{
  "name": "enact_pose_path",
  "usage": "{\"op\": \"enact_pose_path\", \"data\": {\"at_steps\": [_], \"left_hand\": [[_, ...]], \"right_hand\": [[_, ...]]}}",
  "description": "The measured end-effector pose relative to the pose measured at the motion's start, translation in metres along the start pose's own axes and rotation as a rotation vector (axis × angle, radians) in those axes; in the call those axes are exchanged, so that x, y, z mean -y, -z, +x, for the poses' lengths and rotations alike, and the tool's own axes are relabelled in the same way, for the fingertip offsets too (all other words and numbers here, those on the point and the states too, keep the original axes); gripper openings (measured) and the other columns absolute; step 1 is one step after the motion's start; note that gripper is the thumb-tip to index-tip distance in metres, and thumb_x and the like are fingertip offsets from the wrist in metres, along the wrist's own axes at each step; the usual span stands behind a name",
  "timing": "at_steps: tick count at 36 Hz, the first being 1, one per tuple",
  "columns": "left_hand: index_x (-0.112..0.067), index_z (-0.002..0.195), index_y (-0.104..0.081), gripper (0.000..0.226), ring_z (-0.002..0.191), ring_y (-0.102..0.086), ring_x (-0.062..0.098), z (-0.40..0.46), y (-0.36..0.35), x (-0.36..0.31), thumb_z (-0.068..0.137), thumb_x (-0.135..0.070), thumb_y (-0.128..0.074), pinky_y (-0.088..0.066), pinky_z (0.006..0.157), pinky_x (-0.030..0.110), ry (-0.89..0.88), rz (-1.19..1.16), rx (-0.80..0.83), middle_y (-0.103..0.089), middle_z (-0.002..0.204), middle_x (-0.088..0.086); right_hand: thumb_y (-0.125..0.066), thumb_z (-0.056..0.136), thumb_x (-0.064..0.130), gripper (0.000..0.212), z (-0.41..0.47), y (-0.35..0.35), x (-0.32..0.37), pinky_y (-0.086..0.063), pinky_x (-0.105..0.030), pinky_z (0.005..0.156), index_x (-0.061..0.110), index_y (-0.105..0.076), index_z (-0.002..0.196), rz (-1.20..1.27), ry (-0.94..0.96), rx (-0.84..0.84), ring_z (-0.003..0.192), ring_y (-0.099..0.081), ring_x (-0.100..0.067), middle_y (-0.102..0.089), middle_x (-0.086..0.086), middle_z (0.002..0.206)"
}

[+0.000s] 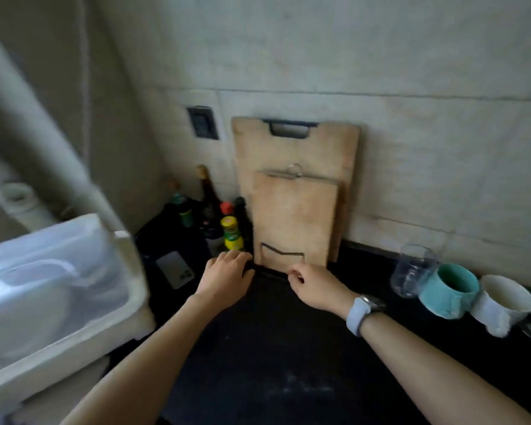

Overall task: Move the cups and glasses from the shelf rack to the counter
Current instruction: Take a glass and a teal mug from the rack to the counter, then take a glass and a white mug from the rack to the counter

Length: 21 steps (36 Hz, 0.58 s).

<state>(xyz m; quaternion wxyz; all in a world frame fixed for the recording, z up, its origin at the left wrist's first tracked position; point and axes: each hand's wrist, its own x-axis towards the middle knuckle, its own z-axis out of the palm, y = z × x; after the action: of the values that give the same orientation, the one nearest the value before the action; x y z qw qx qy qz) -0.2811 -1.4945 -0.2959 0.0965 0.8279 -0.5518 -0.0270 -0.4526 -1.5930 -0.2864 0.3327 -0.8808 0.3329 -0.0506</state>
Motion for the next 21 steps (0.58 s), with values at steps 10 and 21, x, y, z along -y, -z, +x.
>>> {"op": "enact_pose_path", "data": {"at_steps": [10,21], "left_hand": [[-0.022,0.125,-0.052,0.036,0.117,-0.052,0.028,-0.309,0.138,0.185,0.091,-0.035,-0.046,-0.043,0.094,0.039,0.543,0.137,-0.243,-0.057,0.126,0.005],[-0.018,0.122,-0.053,0.035,0.116,-0.053,0.027,-0.708,0.215,0.228,0.091,-0.033,-0.047,-0.044,0.092,0.038,1.145,0.188,-0.407,-0.056,0.125,0.006]], "right_hand": [[-0.037,0.095,0.023,0.033,-0.069,-0.147,0.283,-0.043,-0.035,0.095,0.012,-0.058,0.118,-0.057,0.543,0.260,0.114,-0.055,-0.028,-0.061,-0.011,0.124],[-0.042,0.092,0.020,0.030,-0.288,-0.323,0.521,-0.044,-0.031,0.097,0.012,-0.061,0.114,-0.048,1.057,0.521,0.112,-0.058,-0.024,-0.066,-0.009,0.118]]}}
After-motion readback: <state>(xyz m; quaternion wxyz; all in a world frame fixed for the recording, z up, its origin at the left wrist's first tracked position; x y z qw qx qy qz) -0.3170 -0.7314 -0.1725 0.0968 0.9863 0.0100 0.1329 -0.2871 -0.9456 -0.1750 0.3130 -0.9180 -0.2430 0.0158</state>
